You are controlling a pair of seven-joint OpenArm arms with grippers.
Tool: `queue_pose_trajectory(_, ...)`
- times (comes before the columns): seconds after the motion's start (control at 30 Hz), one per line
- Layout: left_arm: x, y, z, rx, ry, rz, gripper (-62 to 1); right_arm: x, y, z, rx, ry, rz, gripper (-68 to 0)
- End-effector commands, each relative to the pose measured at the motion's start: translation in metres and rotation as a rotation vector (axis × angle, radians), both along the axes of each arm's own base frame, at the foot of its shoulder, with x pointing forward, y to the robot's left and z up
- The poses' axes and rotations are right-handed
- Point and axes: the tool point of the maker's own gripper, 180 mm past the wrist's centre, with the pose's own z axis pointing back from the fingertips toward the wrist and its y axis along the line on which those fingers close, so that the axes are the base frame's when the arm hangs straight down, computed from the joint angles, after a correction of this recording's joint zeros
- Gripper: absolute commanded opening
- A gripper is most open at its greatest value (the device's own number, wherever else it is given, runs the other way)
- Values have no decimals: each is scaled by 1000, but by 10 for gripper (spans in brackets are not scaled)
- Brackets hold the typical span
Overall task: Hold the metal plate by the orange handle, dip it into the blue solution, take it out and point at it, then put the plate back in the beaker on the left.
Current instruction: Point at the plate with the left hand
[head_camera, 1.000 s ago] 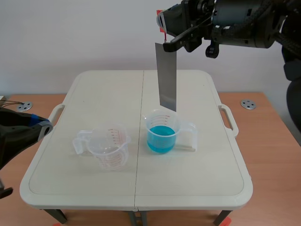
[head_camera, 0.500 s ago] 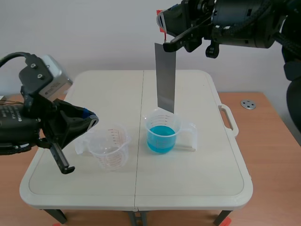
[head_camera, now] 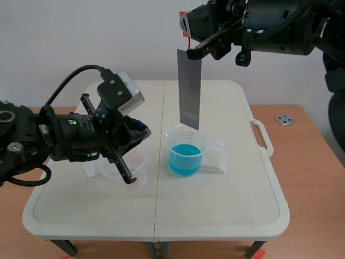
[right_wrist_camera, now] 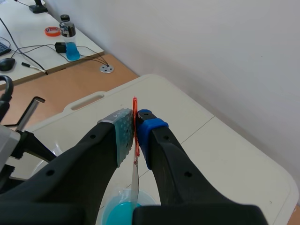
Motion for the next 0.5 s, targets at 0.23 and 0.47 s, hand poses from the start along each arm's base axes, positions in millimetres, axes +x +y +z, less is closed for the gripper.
queue_pose_trajectory(0.23, 15, -29, 10, -25, -56, -25, -590, -2, 4, 15, 15, -48, 21, -662)
queue_pose_trajectory(0.47, 16, -46, 13, -29, -94, -36, -590, -2, 4, 15, 19, -48, 23, -662)
